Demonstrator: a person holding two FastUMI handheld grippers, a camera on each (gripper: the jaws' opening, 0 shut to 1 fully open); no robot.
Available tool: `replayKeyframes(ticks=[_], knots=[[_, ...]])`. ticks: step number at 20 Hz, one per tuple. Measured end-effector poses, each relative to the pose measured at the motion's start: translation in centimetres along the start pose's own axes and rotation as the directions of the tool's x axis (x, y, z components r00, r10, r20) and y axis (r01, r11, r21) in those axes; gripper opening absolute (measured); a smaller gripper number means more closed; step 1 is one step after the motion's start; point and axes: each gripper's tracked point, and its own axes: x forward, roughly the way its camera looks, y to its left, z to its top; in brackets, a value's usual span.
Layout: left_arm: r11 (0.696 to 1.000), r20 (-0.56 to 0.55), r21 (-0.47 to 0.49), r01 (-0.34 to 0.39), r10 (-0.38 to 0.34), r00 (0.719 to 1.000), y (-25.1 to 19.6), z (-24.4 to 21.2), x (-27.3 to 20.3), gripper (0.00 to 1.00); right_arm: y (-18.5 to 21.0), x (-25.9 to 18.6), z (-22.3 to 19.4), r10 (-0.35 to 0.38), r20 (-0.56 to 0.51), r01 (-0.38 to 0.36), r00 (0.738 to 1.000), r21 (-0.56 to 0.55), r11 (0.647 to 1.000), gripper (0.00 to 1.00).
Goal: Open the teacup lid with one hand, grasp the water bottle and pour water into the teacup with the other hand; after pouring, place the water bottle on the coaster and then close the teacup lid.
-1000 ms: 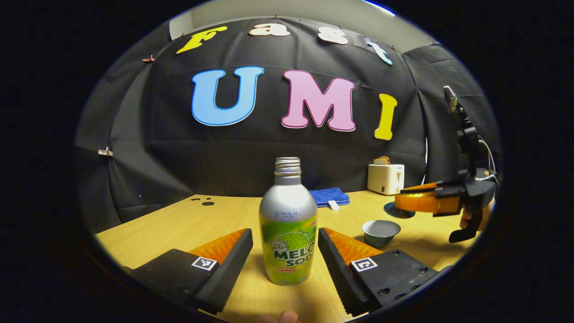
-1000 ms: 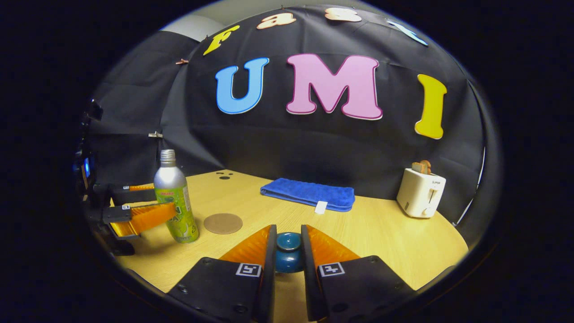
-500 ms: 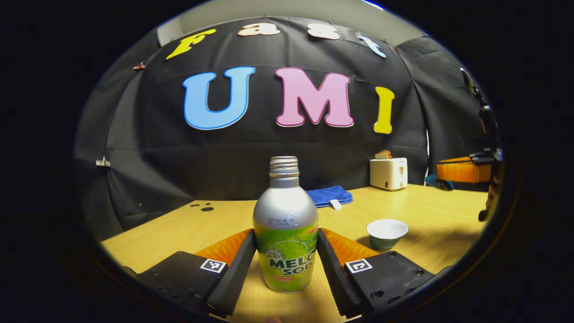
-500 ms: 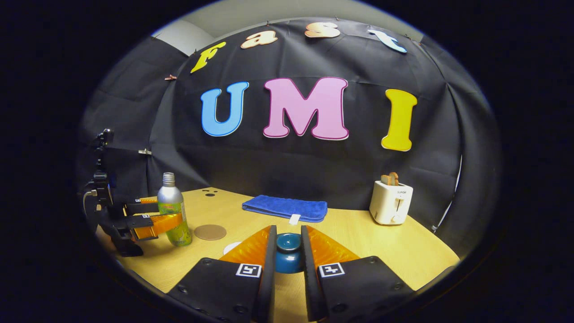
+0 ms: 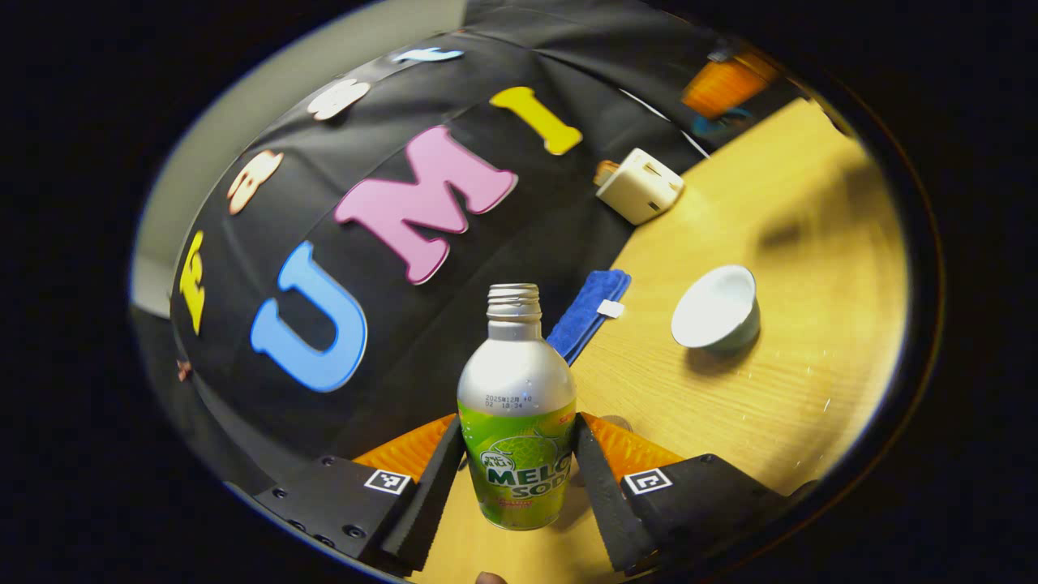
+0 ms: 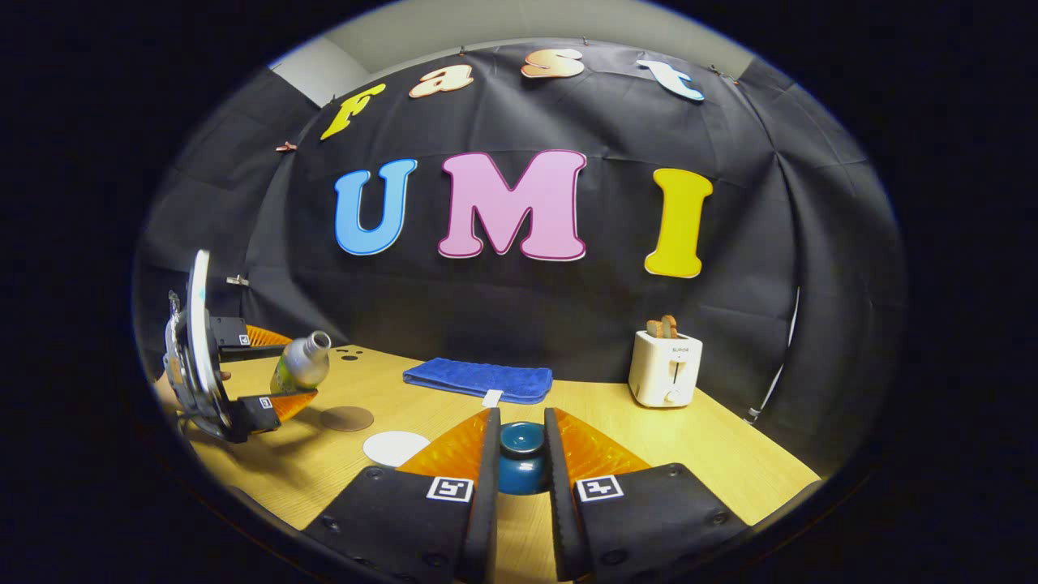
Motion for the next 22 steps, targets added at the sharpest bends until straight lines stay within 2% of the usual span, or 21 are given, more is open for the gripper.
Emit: replayKeyframes(ticks=[2,4,10,13,22], knots=[[0.992,-0.017,0.129,0.014,-0.012,1.000,-0.4,0.0,0.4,0.80,-1.0,-0.4,0.7,-0.020,0.018,0.020,1.000,0.005,1.000,0.31],[0.967,-0.017,0.255,0.015,-0.011,1.000,-0.2,0.3,0.2,0.80,-2.0,-0.7,1.0,-0.038,0.029,0.038,0.999,0.010,0.999,0.31],[0.844,0.037,0.537,-0.006,-0.016,0.999,-0.4,2.6,0.8,0.80,-2.9,-1.1,1.3,-0.048,0.037,0.047,0.998,0.023,0.999,0.31],[0.791,0.030,0.612,0.009,-0.034,0.999,-0.5,2.2,1.1,0.80,-3.1,-1.4,1.6,-0.049,0.046,0.048,0.998,0.030,0.998,0.31],[0.667,0.015,0.744,0.032,-0.064,0.998,-1.0,2.0,1.5,0.80,-3.4,-1.7,1.9,-0.051,0.056,0.049,0.997,0.036,0.998,0.31]])
